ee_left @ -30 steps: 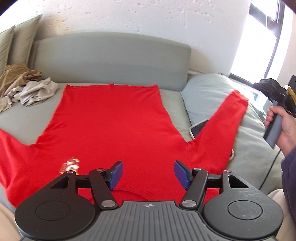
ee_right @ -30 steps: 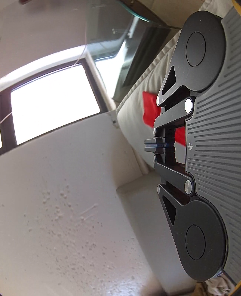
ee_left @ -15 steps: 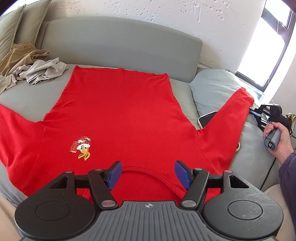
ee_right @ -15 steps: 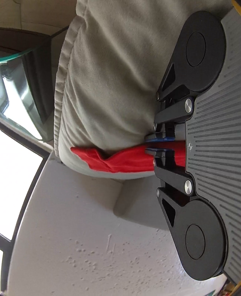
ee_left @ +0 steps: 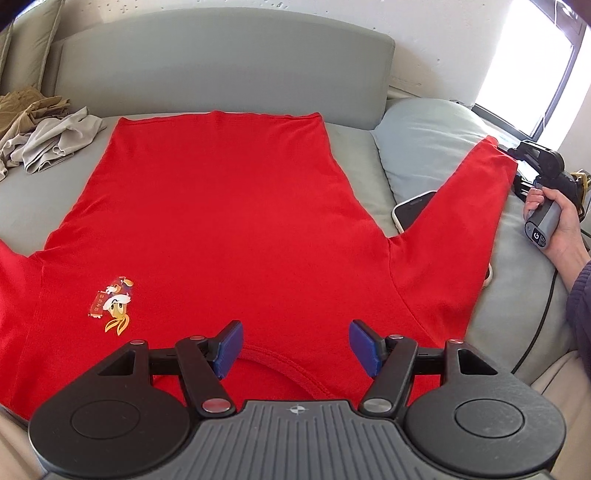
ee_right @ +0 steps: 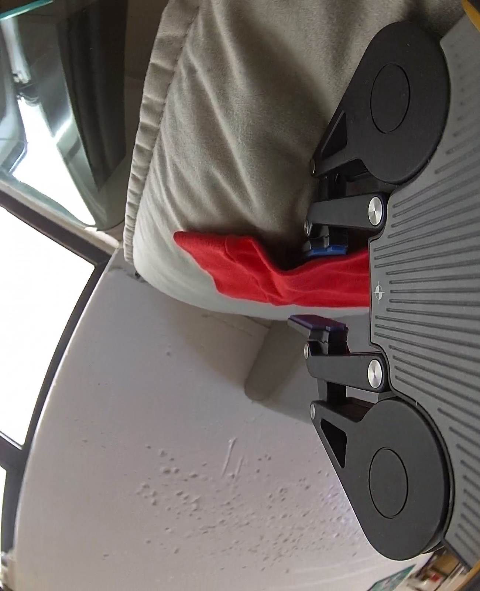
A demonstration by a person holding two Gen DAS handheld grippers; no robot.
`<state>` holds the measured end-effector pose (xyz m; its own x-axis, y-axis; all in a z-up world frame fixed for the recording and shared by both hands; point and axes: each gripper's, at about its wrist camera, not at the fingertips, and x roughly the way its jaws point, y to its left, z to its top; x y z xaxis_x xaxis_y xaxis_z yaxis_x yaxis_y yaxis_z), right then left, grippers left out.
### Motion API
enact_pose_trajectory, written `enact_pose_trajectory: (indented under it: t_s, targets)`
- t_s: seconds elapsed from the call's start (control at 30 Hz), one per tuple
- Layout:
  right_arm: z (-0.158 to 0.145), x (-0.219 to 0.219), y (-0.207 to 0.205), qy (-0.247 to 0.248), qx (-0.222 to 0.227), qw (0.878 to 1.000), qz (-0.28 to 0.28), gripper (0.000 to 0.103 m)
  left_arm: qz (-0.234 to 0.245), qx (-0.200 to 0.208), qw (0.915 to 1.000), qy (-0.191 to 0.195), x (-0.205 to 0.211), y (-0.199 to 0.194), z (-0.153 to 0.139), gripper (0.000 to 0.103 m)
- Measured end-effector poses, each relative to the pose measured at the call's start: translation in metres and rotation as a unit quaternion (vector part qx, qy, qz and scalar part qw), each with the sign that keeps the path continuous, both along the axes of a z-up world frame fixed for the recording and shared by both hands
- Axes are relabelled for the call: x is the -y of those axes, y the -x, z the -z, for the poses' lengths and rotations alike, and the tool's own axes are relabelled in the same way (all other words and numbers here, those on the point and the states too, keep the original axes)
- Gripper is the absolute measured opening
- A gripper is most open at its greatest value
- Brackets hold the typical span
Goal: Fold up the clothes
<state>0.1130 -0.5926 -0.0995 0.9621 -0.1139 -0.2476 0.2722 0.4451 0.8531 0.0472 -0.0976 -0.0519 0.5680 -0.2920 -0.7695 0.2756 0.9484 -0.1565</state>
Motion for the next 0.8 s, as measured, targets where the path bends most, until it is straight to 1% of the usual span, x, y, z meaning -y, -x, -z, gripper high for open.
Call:
enact_pose_trajectory:
  t_s: [0.03,0.1,0.13,0.2,0.33,0.43,0.53,0.6,0.67,0.7,0.73,0.8]
  targets:
    - [-0.001,0.0,-0.001,0.008,-0.013,1.0,0.008,0.001,-0.001,0.001,1.0,-0.001,0.0,0.001,-0.001,0.063]
    - [-0.004,-0.003,0.001,0.024,-0.026,0.999,0.02,0.001,-0.003,0.01,0.9999,-0.003,-0.003,0.004,-0.004,0.063]
    - [-0.011,-0.009,0.003,0.043,-0.032,0.998,0.027,0.001,-0.007,0.015,0.9999,-0.001,-0.006,0.007,-0.007,0.063]
    - [-0.029,-0.024,0.012,0.087,-0.042,0.994,0.042,0.001,-0.015,0.024,0.9996,0.004,-0.014,0.011,-0.012,0.063]
    - [-0.068,-0.062,0.037,0.151,-0.047,0.986,0.052,0.001,-0.034,0.036,0.9985,0.023,-0.033,0.02,-0.021,0.063]
    - [-0.1,-0.11,0.053,0.209,-0.042,0.977,0.02,0.001,-0.052,0.051,0.9966,0.039,-0.053,0.028,-0.03,0.063]
    - [-0.128,-0.17,0.068,0.269,-0.038,0.962,-0.028,0.001,-0.081,0.073,0.9925,0.055,-0.079,0.037,-0.041,0.063]
    - [-0.142,-0.222,0.078,0.311,-0.04,0.947,-0.064,0.001,-0.106,0.088,0.9882,0.067,-0.101,0.042,-0.046,0.063]
    - [-0.153,-0.277,0.089,0.341,-0.034,0.935,-0.095,0.001,-0.143,0.11,0.9806,0.077,-0.123,0.05,-0.052,0.063]
    - [-0.158,-0.307,0.096,0.354,-0.028,0.928,-0.112,0.001,-0.161,0.121,0.976,0.083,-0.135,0.054,-0.056,0.063]
    - [-0.162,-0.336,0.101,0.368,-0.021,0.92,-0.132,0.001,-0.185,0.134,0.9695,0.088,-0.147,0.059,-0.059,0.063]
    - [-0.165,-0.394,0.107,0.4,-0.01,0.901,-0.164,0.001,-0.229,0.153,0.9563,0.099,-0.167,0.067,-0.064,0.062]
